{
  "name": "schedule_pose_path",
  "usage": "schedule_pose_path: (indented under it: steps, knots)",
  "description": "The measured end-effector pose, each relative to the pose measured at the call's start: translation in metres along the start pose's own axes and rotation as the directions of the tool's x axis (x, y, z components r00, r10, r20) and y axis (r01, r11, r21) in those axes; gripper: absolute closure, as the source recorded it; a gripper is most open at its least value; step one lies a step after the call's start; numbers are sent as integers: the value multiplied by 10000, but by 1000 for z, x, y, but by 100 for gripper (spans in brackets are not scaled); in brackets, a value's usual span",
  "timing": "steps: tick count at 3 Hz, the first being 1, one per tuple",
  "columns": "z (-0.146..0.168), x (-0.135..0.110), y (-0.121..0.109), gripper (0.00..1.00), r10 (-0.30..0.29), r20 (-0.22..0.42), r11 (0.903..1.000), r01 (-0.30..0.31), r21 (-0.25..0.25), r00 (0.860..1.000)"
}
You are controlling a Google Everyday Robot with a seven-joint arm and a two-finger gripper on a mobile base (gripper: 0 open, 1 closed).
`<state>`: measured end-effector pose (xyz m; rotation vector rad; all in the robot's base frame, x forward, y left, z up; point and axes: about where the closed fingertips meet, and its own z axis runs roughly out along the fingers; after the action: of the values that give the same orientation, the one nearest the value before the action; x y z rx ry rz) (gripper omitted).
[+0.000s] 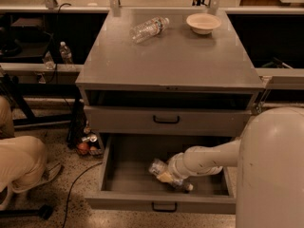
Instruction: Place blue plastic bottle into middle drawer
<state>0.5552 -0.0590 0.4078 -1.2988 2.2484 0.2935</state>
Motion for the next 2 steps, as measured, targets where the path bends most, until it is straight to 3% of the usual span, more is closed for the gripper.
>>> schedule_pose_path:
  steps: [1,2]
  knots:
    - [0,0,2,83,-28,-6,10000,28,-37,10000]
    - [0,0,3,51,-16,30,10000,16,-82,10000]
